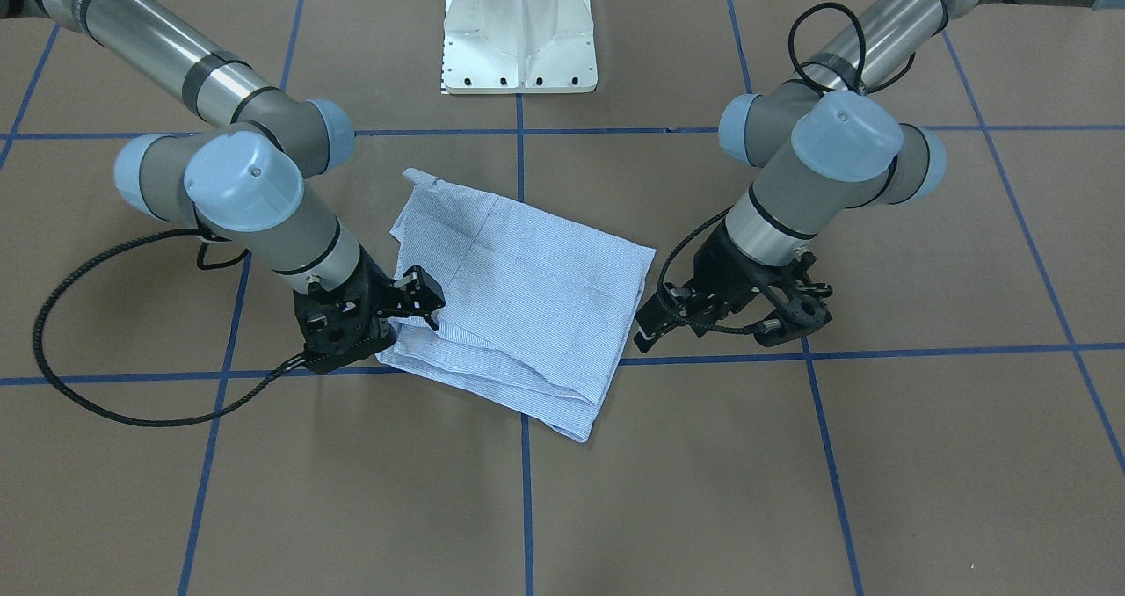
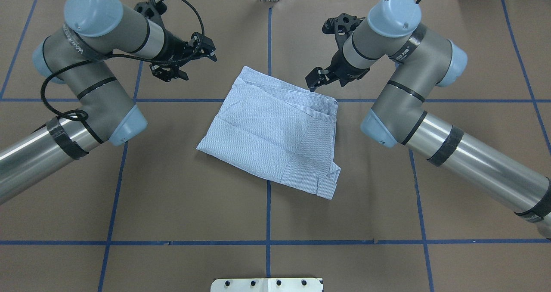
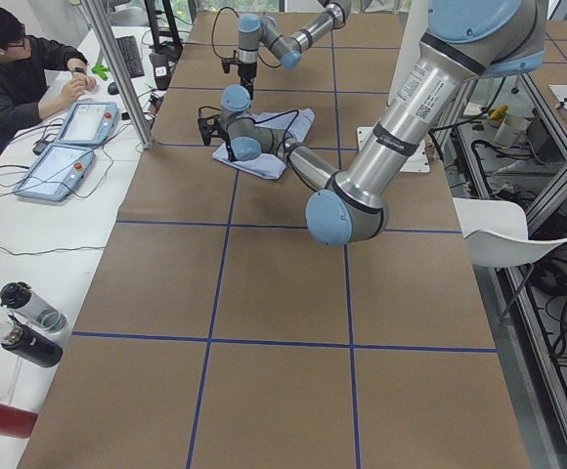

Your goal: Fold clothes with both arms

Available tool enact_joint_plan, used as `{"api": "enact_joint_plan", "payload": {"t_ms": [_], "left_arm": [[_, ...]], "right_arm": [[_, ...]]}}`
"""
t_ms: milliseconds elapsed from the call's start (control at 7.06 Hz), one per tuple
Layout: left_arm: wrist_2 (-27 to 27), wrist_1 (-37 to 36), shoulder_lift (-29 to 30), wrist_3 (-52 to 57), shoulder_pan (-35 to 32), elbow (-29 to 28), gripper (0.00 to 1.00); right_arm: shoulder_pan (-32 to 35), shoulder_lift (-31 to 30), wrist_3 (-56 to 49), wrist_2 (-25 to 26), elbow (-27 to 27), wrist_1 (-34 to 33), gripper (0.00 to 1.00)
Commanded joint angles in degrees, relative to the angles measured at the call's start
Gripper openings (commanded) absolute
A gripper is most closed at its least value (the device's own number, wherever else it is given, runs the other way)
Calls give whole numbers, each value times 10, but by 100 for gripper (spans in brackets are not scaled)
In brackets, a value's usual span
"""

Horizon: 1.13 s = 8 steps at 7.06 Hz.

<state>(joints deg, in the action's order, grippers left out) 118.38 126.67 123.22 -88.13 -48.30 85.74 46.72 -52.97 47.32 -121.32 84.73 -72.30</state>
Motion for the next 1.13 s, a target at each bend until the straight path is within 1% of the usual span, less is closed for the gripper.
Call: {"api": "enact_joint_plan", "payload": {"t_ms": [0, 142, 283, 425, 567, 709, 850, 992], "left_arm": [[2, -42, -90, 153, -27, 105, 99], [2, -73, -131, 216, -51, 147, 99], [7, -78, -170, 238, -85, 172, 99], [33, -78, -204, 278, -121, 173, 99], [44, -78, -247, 385, -158, 170, 99], [74, -79, -271, 436, -204, 156, 99], [77, -78, -301, 486, -240, 155, 99], [78, -80, -334, 593, -277, 145, 99]], "right_arm": [[46, -38, -13, -5, 98, -119, 100], [66, -76, -40, -6, 129, -120, 100], [100, -112, -84, -24, 144, -119, 100], [144, -161, -146, -53, 156, -112, 100], [192, -196, -211, -84, 155, -117, 100], [244, -246, -277, -108, 154, -114, 100], [290, -286, -338, -125, 153, -116, 100], [321, -327, -380, -144, 149, -114, 100]]}}
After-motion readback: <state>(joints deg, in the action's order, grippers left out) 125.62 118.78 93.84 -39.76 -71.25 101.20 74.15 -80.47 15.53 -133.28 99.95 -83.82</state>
